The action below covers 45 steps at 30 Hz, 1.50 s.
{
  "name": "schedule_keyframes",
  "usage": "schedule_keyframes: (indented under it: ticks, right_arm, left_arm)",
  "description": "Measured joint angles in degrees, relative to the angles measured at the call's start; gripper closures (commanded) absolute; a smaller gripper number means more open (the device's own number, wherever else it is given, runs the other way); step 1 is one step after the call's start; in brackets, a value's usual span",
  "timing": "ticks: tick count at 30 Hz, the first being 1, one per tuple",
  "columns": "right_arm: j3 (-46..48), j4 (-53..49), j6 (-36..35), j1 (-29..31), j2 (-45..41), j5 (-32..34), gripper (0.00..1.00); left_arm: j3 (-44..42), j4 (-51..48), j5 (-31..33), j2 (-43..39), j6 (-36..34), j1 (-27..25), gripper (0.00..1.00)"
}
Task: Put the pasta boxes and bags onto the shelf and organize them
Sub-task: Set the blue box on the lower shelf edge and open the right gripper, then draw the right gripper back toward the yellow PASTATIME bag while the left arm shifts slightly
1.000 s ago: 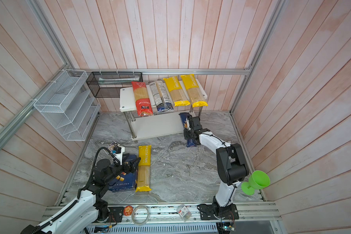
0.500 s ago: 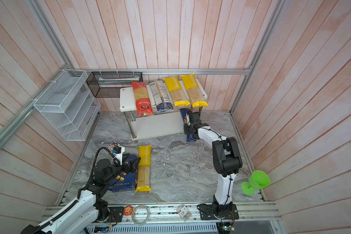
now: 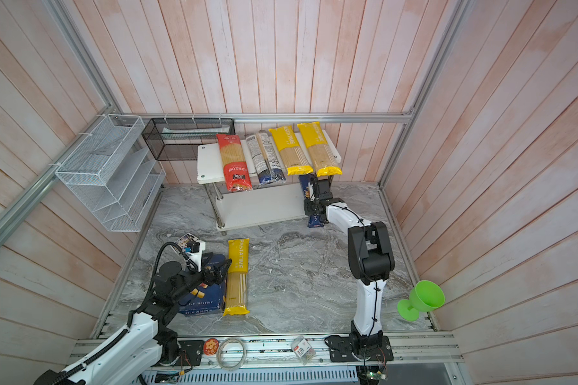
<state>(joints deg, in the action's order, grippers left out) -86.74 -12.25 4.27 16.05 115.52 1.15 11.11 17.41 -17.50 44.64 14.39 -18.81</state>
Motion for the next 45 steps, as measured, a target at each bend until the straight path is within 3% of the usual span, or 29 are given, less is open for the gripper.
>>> schedule_keyframes:
  ticks: [8, 16, 34, 45]
  right_arm:
    - [0.0, 0.3, 0.0, 0.0, 0.0, -0.2, 0.42]
    - [3.3, 2.0, 0.2, 0.0, -3.4, -1.5, 0.38]
    - [39.0, 13.1, 8.5, 0.0, -35.1, -7.4, 0.33]
    - [41.8, 18.1, 9.9, 0.0, -30.6, -14.1, 0.32]
  left_arm:
    - [0.0, 0.0, 0.0, 0.2, 0.0, 0.0, 0.0]
    - [0.0, 0.0, 0.0, 0.3, 0.0, 0.0, 0.0]
    - [0.0, 0.1, 0.0, 0.5, 0.0, 0.0, 0.0]
    - [0.0, 0.1, 0.0, 0.7, 0.0, 0.0, 0.0]
